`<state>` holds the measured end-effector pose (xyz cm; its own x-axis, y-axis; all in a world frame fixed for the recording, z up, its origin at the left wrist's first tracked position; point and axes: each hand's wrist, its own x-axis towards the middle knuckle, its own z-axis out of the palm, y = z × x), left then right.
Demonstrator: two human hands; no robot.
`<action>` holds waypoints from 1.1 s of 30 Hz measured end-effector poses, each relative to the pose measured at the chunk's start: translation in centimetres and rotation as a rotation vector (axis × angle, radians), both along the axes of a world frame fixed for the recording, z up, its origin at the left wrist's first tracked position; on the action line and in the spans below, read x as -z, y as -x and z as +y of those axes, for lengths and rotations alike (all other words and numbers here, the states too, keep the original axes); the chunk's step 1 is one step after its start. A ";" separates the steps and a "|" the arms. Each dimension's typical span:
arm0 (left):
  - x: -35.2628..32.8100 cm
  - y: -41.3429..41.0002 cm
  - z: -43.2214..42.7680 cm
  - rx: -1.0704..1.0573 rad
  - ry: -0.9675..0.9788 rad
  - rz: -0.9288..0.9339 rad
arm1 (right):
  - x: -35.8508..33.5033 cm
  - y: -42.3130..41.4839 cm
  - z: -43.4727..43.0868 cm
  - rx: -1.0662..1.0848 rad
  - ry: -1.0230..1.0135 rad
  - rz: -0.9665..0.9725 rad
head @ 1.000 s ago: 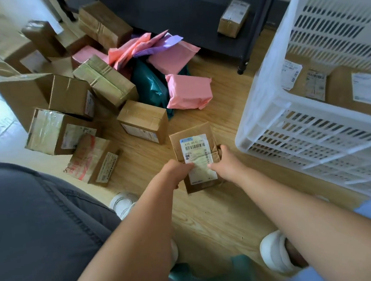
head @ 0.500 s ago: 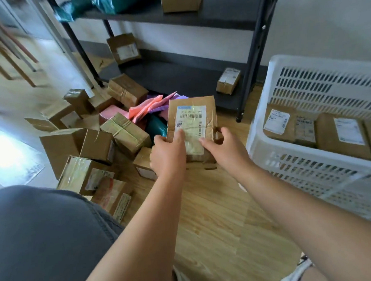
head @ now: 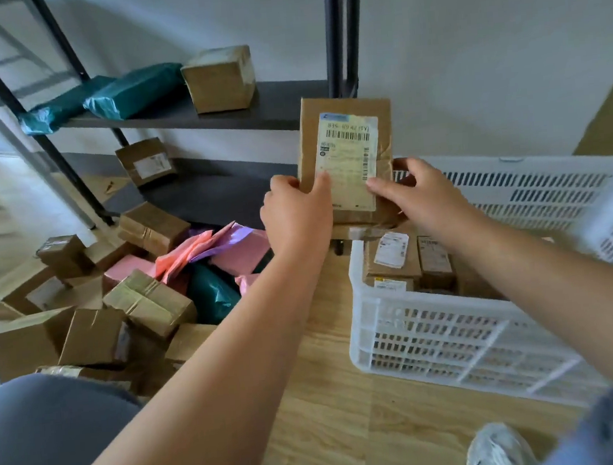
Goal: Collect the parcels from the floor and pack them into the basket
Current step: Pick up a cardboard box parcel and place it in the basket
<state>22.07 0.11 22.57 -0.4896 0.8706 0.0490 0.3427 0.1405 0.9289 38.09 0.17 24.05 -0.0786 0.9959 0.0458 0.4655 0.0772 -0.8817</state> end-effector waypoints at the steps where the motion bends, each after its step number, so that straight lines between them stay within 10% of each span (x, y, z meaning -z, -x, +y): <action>1: -0.1 -1.1 0.7 0.045 0.012 0.006 | -0.2 -1.4 0.6 0.009 0.010 -0.008; 33: 16.5 -18.8 9.2 0.878 1.093 0.130 | 21.0 -22.2 8.0 -0.046 0.942 -0.145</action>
<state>40.82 9.32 6.04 0.1813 0.5128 -0.8392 0.7683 0.4588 0.4464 60.33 8.13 3.08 -0.0602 0.6144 -0.7867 0.5894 -0.6141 -0.5248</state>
